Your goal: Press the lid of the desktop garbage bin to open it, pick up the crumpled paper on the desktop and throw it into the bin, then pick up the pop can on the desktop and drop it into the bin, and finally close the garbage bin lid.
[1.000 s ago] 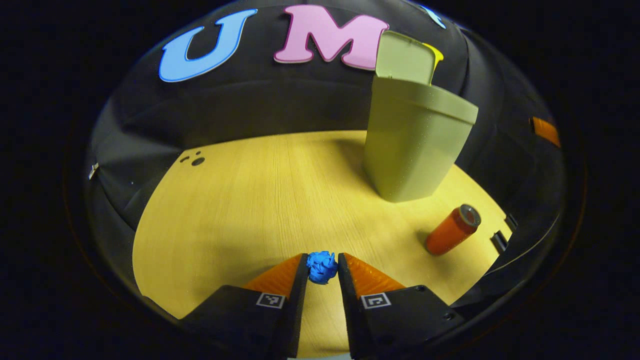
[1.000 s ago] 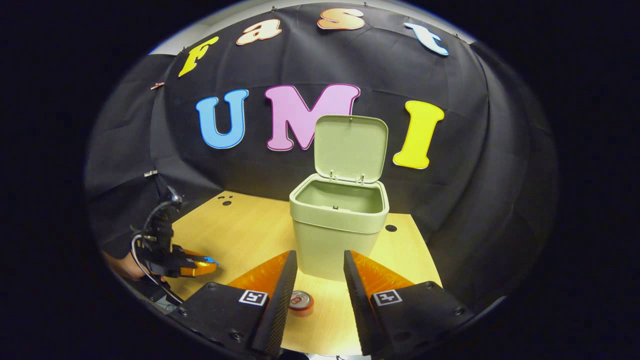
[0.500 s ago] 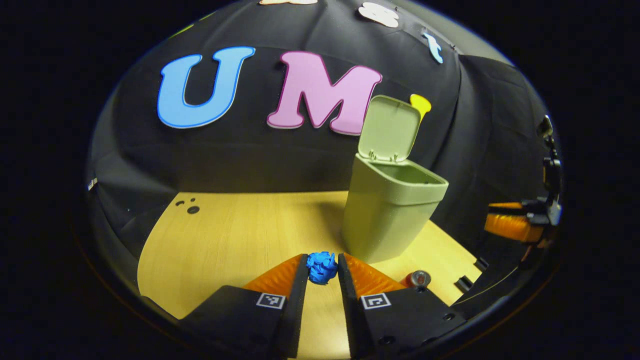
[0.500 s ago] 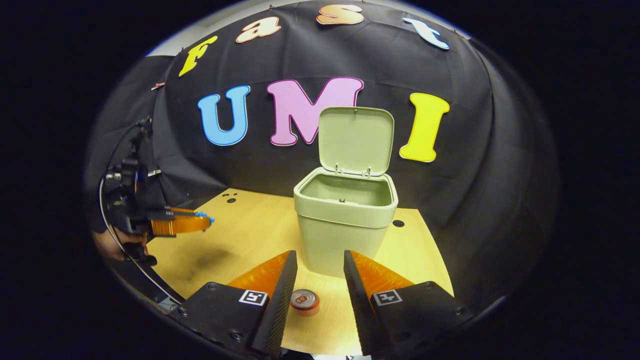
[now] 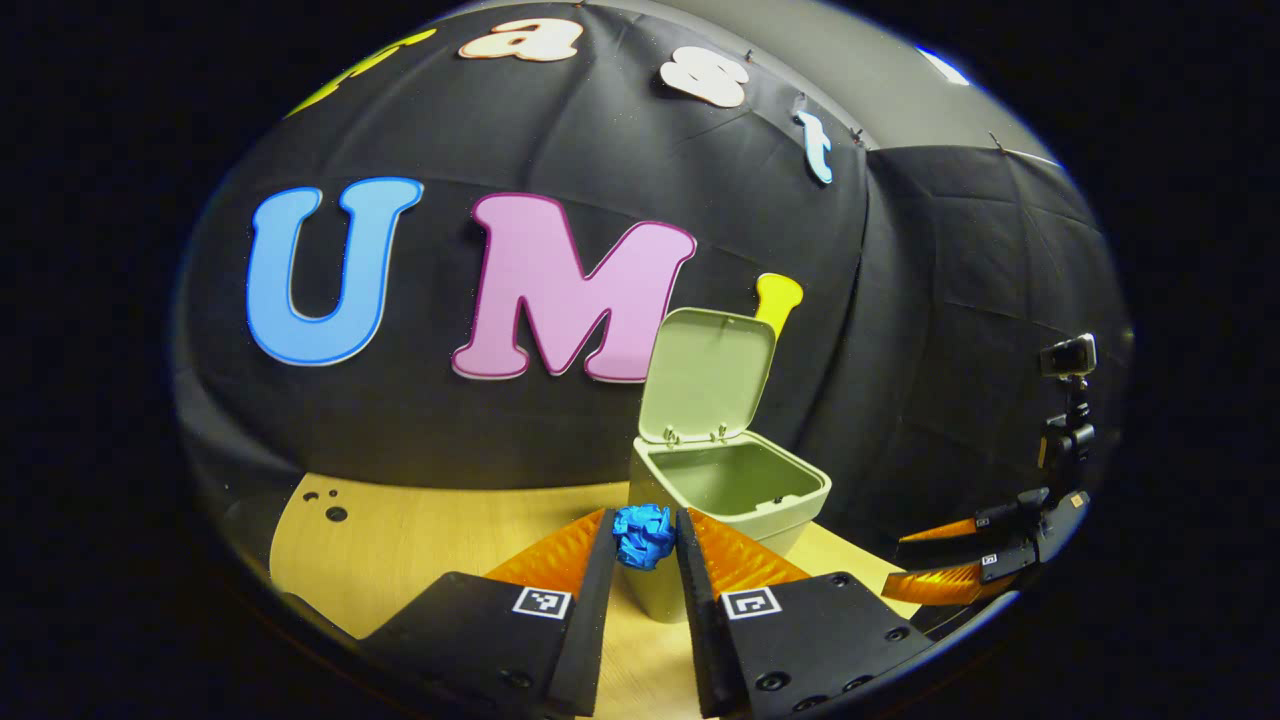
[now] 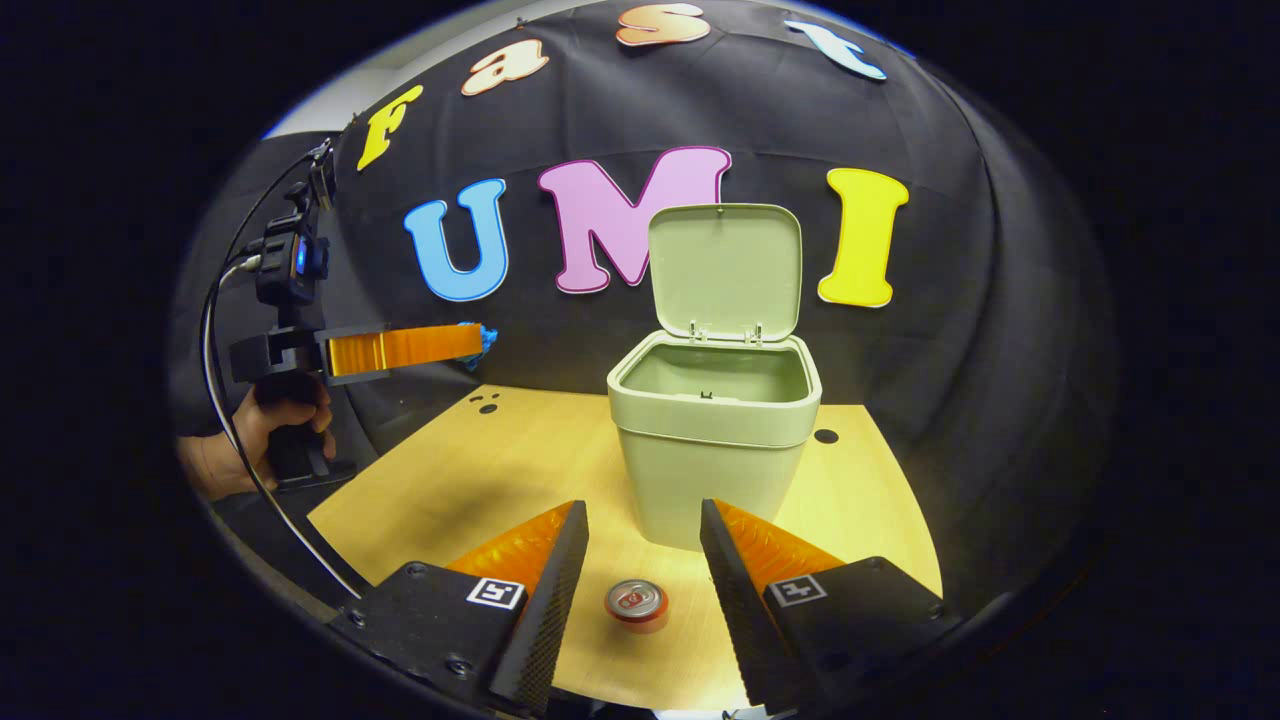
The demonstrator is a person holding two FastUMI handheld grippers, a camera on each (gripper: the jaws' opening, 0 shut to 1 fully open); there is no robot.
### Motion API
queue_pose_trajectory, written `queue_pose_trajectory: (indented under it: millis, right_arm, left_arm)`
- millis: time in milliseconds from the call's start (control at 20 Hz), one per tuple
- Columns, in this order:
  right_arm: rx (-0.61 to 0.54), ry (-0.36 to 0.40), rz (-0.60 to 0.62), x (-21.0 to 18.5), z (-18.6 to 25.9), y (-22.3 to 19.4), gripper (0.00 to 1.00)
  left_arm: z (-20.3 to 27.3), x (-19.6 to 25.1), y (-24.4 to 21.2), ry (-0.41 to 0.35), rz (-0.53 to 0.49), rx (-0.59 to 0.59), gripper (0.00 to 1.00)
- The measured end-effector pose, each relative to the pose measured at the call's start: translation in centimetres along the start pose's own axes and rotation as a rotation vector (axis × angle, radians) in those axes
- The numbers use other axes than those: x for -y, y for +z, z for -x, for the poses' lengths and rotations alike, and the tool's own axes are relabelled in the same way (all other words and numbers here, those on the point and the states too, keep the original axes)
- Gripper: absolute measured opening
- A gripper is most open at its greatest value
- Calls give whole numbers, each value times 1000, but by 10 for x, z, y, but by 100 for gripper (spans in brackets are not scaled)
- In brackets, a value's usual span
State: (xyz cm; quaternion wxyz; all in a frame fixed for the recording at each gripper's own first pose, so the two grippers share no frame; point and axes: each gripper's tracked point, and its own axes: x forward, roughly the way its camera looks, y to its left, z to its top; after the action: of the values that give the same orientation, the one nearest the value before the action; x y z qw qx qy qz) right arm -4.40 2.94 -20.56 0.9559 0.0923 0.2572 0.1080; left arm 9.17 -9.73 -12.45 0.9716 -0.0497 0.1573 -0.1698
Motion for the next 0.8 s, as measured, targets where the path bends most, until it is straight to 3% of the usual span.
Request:
queue_pose_trajectory:
  millis: [350,450,500,800]
  right_arm:
    - [-31,35,-56,1,-7,-8,77]
    - [-38,29,-39,5,-8,-13,77]
    - [-44,28,-29,6,-8,-15,77]
    - [-67,20,-30,17,-15,-22,77]
  left_arm:
    - [-60,34,22,-83,-36,34,44]
    - [-79,41,17,-102,-39,20,40]
    - [-88,45,13,-113,-37,9,45]
    - [-136,57,-11,-144,-37,-56,41]
